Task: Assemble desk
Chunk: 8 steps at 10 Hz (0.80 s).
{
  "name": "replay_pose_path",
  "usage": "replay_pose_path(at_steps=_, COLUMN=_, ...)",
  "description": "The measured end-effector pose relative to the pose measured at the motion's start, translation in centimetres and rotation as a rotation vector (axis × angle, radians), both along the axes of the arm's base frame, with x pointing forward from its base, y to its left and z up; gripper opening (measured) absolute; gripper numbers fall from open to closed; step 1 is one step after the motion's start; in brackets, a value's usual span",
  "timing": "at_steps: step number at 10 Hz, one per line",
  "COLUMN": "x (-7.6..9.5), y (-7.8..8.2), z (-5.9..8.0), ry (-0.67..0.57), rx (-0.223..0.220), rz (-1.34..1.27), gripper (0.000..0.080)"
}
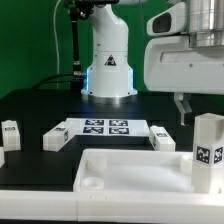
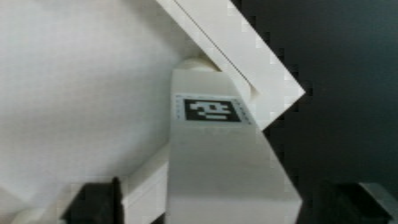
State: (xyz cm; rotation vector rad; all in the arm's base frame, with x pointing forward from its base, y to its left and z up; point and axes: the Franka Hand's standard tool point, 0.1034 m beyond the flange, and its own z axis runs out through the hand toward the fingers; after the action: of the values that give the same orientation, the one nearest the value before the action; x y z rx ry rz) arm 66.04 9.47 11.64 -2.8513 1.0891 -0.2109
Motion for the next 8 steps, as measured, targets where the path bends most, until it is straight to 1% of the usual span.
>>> replay_pose_path(at_steps=1, x=0.0, y=0.01, z=0.0, ry=-0.002, rx=-0.013, rz=0.077, gripper=0.0624)
replay_pose_path(at_steps=2, x=0.0, y=0.08, z=0.01, ry=-0.006, rx=-0.032, rz=0.193, gripper=0.0624)
replay_pose_path(at_steps=3, x=0.03, y=0.1, z=0.03, ry=-0.01, rx=-0.05, rz=0.305, gripper=0.0644)
replay_pose_path(at_steps=4, x=0.08, y=0.01, z=0.07, ry=-0.014, rx=-0.069, rz=0.423, gripper=0.0648)
replay_pose_path(at_steps=8, x=-0.06, y=0.24, z=-0.26, ry=-0.019, rx=-0.125, rz=0.78, gripper=0.0649)
